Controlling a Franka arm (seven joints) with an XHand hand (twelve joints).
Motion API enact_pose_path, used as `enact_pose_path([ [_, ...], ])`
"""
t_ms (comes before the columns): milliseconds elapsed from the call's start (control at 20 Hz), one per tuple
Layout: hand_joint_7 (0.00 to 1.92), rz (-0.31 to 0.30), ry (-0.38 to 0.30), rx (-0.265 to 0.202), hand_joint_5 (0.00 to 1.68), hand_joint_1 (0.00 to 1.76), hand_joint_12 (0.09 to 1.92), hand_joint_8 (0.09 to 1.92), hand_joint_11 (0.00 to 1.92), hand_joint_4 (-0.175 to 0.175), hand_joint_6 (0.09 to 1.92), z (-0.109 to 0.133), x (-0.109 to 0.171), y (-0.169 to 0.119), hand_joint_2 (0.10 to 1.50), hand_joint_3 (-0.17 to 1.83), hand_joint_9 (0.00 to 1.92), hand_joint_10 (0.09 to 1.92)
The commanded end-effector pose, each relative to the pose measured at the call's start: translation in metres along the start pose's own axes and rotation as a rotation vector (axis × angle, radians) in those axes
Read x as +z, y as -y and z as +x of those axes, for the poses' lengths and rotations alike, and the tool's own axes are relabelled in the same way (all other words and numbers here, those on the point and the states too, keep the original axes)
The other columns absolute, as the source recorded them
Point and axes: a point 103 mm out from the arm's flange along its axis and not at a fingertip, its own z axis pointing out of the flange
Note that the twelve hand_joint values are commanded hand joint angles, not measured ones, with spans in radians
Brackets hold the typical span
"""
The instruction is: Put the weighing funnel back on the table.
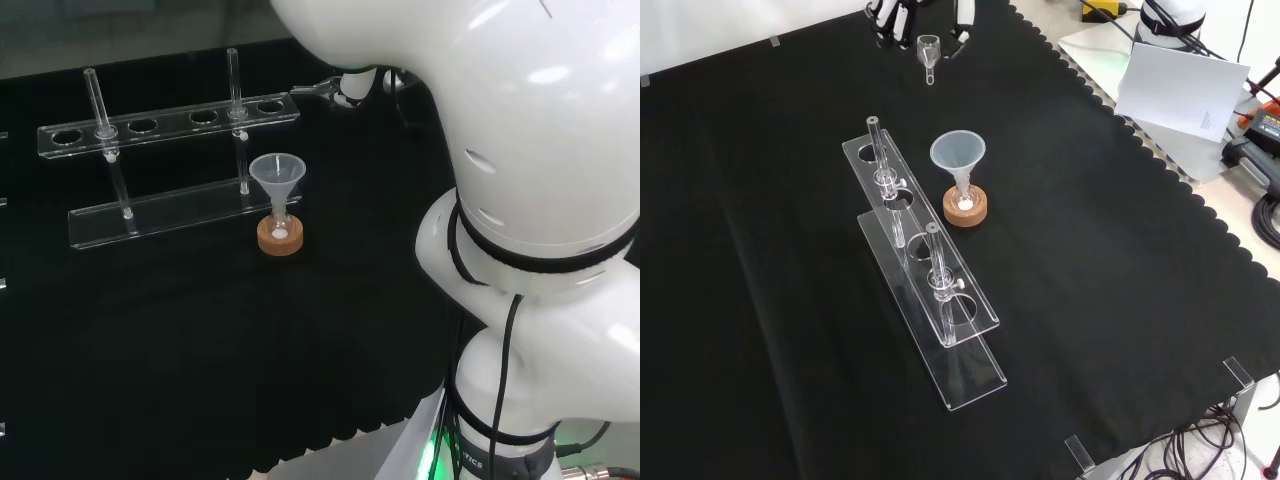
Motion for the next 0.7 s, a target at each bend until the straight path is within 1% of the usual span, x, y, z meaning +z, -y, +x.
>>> enact_pose_path([
  [50,0.61,0.002,0.001,0.009,1.23,1.11,1.22,0.64,0.66,0.175,0.78,-0.006,0.003,-0.001,0.66,0.7,0.97,0.45],
  [500,0.61,0.021,-0.024,0.037,1.22,1.11,1.22,0.64,0.66,0.175,0.78,-0.026,0.017,-0.016,0.66,0.7,0.97,0.44],
  [600,0.61,0.018,-0.014,0.044,1.22,1.11,1.22,0.64,0.66,0.175,0.78,-0.026,0.017,-0.018,0.66,0.7,0.97,0.44],
  [700,0.62,0.024,-0.02,0.045,1.22,1.11,1.22,0.64,0.66,0.175,0.78,-0.028,0.018,-0.02,0.66,0.7,0.98,0.44],
])
